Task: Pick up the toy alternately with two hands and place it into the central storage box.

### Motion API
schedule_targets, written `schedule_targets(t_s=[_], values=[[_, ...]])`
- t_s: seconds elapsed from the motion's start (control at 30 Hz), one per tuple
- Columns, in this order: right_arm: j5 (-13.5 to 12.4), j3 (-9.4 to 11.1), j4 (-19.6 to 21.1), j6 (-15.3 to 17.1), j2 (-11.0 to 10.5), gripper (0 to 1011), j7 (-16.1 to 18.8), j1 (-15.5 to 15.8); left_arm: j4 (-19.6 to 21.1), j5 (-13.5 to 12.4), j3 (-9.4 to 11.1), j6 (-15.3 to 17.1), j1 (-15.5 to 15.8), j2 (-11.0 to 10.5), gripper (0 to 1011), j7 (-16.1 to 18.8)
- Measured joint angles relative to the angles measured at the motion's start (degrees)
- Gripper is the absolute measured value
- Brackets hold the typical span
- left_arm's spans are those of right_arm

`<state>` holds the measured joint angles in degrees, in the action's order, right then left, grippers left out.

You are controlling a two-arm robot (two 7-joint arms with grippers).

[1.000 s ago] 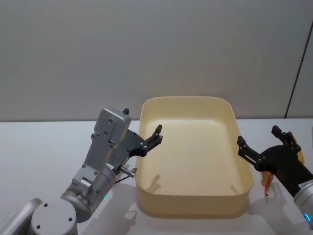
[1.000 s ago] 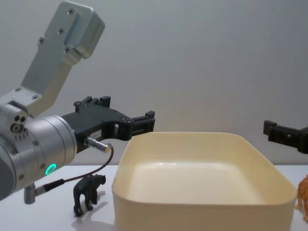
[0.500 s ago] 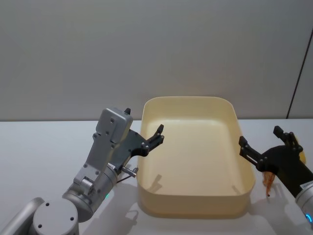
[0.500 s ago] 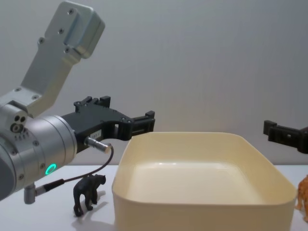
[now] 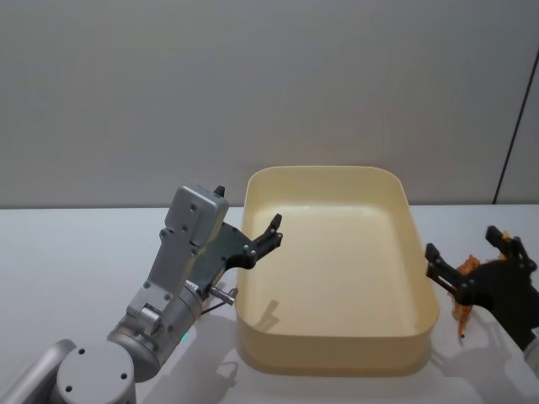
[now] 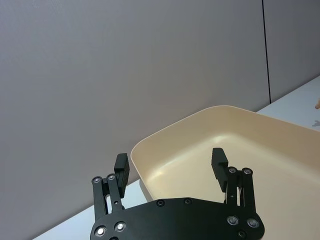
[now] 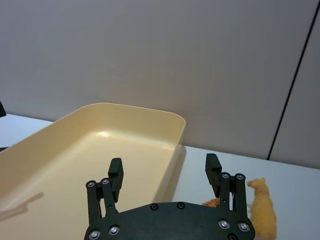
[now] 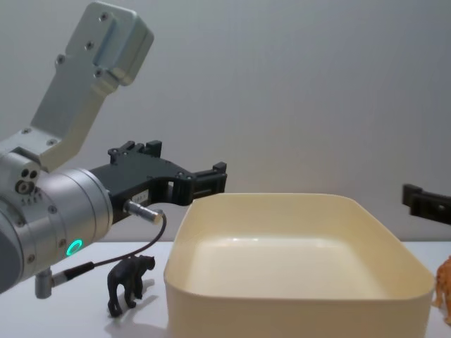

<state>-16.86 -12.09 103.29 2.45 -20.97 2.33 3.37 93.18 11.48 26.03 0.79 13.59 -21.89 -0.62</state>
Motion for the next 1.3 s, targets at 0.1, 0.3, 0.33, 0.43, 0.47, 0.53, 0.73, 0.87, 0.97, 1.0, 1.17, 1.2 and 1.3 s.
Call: schedule_targets(t_s=[0.1,0.3,0.33,0.43,0.47,0.53,0.73,0.87,0.97,1.0,1.17,1.2,1.3], values=[[-0.28,0.46,0.82,0.40,-0.76,1001,-1.00,1.18,0.00,0.00,0.00,0.00,0.00,0.00,1002,0.00],[-1.18,1.74,2.31,1.01,-2.51,1001,-3.61,3.70,0.00,0.00,0.00,0.00,0.00,0.00,1002,0.00],[-1.31,1.92,2.46,1.05,-2.73,1001,-3.94,4.02,0.00,0.00,0.00,0.00,0.00,0.00,1002,0.00],[-2.01,2.79,2.92,1.23,-3.75,1001,-5.35,5.28,0.00,0.00,0.00,0.00,0.00,0.00,1001,0.00],[-2.18,3.09,3.02,1.26,-4.06,1001,-5.61,5.67,0.00,0.00,0.00,0.00,0.00,0.00,1002,0.00],[-2.80,3.75,3.11,1.39,-4.70,1001,-6.49,6.43,0.00,0.00,0.00,0.00,0.00,0.00,1002,0.00],[-4.17,5.17,2.69,1.97,-5.98,1001,-7.65,7.56,0.00,0.00,0.00,0.00,0.00,0.00,1002,0.00],[-4.66,5.61,1.99,2.40,-6.25,1001,-7.65,7.52,0.00,0.00,0.00,0.00,0.00,0.00,1002,0.00],[-4.91,5.79,0.72,3.15,-6.20,1001,-7.16,6.74,0.00,0.00,0.00,0.00,0.00,0.00,1002,0.00],[-4.93,5.80,0.43,3.37,-6.13,1001,-6.95,6.51,0.00,0.00,0.00,0.00,0.00,0.00,1002,0.00],[-4.79,5.59,-1.80,4.52,-5.43,1001,-5.95,4.70,0.00,0.00,0.00,0.00,0.00,0.00,1002,0.00],[-4.64,5.47,-2.61,4.85,-5.12,1001,-5.65,4.00,0.00,0.00,0.00,0.00,0.00,0.00,1002,0.00],[-4.28,5.25,-4.07,5.35,-4.57,1001,-5.21,2.80,0.00,0.00,0.00,0.00,0.00,0.00,1002,0.00]])
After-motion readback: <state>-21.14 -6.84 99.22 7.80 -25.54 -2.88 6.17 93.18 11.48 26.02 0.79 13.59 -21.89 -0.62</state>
